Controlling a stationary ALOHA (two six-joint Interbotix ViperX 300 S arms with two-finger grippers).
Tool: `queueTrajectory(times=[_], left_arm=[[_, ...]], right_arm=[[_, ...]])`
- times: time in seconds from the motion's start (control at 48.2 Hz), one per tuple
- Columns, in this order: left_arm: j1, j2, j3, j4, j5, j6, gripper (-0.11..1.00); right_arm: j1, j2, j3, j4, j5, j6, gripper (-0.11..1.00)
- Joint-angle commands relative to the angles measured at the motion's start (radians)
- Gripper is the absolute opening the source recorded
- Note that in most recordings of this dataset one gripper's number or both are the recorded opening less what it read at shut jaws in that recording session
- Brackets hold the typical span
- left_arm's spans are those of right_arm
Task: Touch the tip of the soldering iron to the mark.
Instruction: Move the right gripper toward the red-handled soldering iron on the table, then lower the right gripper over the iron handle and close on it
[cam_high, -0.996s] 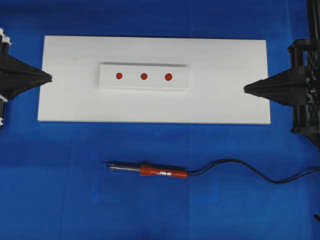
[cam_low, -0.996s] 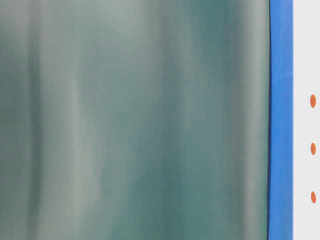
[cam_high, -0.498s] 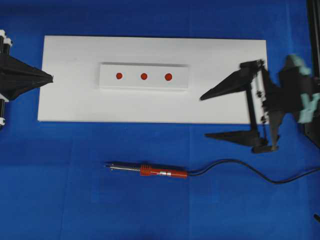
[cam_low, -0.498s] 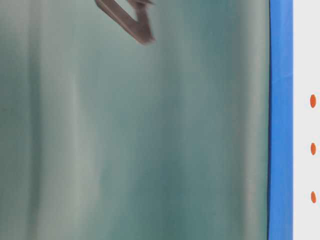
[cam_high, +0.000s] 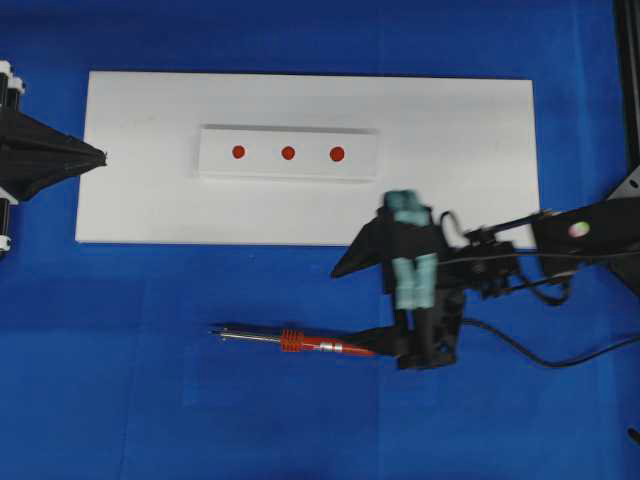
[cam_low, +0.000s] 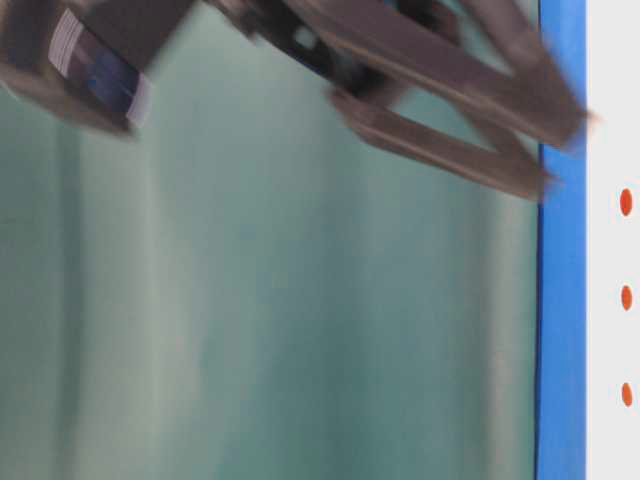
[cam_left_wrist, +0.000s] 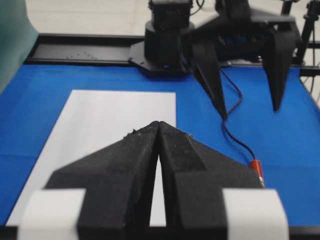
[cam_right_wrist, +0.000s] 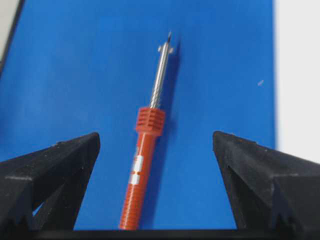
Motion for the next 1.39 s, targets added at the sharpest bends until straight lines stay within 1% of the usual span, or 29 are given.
queueTrajectory(times=[0.0,0.124,0.228,0.332,0.664,0.933,1.037,1.099,1.162,1.245,1.265,1.328,1.369], left_arm=[[0.002,0.003,-0.009,0.002,-0.006,-0.002,0.0],[0.0,0.003,-0.005,0.002,-0.006,-0.002,0.0],[0.0,0.002,-0.002,0.002,-0.006,-0.002,0.0],[0.0,0.002,0.002,0.002,-0.006,0.0,0.0],[0.0,0.002,0.003,0.002,-0.006,0.0,0.0],[0.0,0.002,0.005,0.002,-0.006,0.0,0.0],[0.002,0.002,0.006,0.002,-0.006,0.0,0.0],[0.0,0.002,0.008,0.002,-0.006,0.0,0.0],[0.002,0.002,0.006,0.002,-0.005,0.0,0.0],[0.0,0.002,0.006,0.002,-0.006,0.0,0.0],[0.0,0.002,0.008,0.003,-0.006,0.0,0.0],[0.0,0.002,0.008,0.002,-0.006,0.0,0.0],[0.002,0.002,0.008,0.002,-0.006,0.0,0.0]], right_arm=[[0.015,0.052,-0.055,0.002,-0.002,0.026,0.86],[0.031,0.126,-0.091,0.002,-0.005,0.064,0.86],[0.04,0.187,-0.115,0.002,-0.005,0.109,0.86],[0.043,0.233,-0.13,0.002,-0.005,0.13,0.86],[0.044,0.333,-0.132,0.005,-0.095,0.137,0.86],[0.043,0.382,-0.132,0.006,-0.103,0.137,0.86],[0.041,0.382,-0.129,0.006,-0.103,0.137,0.82],[0.041,0.383,-0.127,0.008,-0.103,0.137,0.77],[0.041,0.382,-0.123,0.005,-0.101,0.137,0.65],[0.038,0.382,-0.118,0.002,-0.103,0.135,0.41],[0.04,0.382,-0.118,-0.002,-0.103,0.133,0.33],[0.04,0.382,-0.118,-0.005,-0.104,0.133,0.18],[0.038,0.38,-0.118,-0.005,-0.104,0.133,0.09]])
